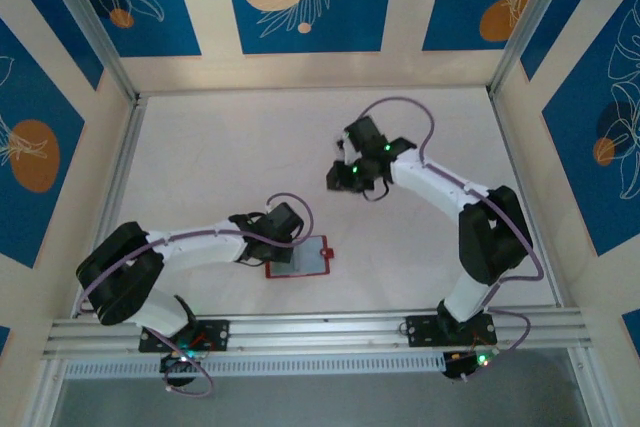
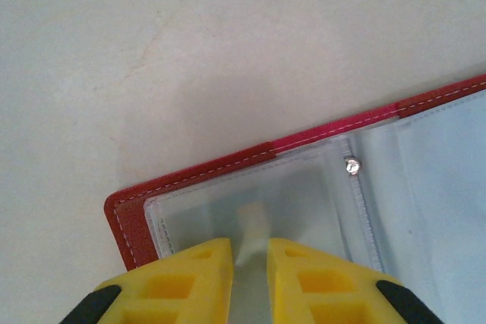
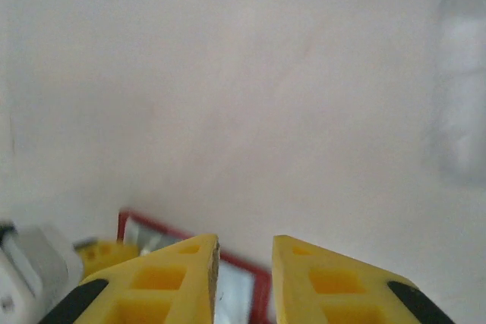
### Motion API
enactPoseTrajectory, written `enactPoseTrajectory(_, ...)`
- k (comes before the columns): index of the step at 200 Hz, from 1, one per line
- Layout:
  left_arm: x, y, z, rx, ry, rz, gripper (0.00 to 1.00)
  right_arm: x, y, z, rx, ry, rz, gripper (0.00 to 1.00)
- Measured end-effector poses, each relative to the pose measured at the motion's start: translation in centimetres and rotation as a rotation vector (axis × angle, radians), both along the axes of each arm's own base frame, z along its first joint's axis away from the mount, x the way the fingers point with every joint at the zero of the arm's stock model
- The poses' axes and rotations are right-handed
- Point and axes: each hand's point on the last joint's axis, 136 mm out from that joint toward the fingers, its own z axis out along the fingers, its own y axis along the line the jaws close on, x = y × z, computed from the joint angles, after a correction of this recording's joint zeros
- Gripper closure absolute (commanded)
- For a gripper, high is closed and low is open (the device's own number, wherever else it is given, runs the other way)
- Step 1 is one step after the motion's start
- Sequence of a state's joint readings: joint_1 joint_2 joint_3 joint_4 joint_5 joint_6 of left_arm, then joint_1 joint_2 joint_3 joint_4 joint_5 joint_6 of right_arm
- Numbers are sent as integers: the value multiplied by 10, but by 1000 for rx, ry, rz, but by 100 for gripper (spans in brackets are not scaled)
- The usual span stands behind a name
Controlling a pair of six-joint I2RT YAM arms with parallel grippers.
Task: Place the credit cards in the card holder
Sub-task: Flip over the card slot on the card holder, then pick up the credit card from the storage box.
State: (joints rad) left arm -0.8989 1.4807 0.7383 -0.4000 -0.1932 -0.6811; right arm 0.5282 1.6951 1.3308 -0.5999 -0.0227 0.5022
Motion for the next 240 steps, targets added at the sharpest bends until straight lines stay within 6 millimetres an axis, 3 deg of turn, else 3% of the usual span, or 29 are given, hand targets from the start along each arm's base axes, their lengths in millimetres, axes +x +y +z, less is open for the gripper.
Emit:
enactPoseTrajectory(18,0,0,0,-1,-1,0,81,49,-14,25,-43,-116,-51,71)
enactPoseTrajectory(37,1,-2,0,-8,-6,0,81,93,-28,36,-96,-194,-97,70)
enactPoseTrajectory(61,1,-3,0,-12,-9,-1,81,131,-42,23,-168,-213,-127,69)
enactPoseTrajectory(78,1,-3,0,-14,-11,-1,81,147,-47,7,-216,-197,-132,69)
enactPoseTrajectory(123,2,-4,0,-22,-14,11,81,158,-54,-32,-323,-143,-98,69)
enactPoseTrajectory(240,3,-7,-1,-36,-22,12,81,172,-59,-42,-405,-170,-70,76)
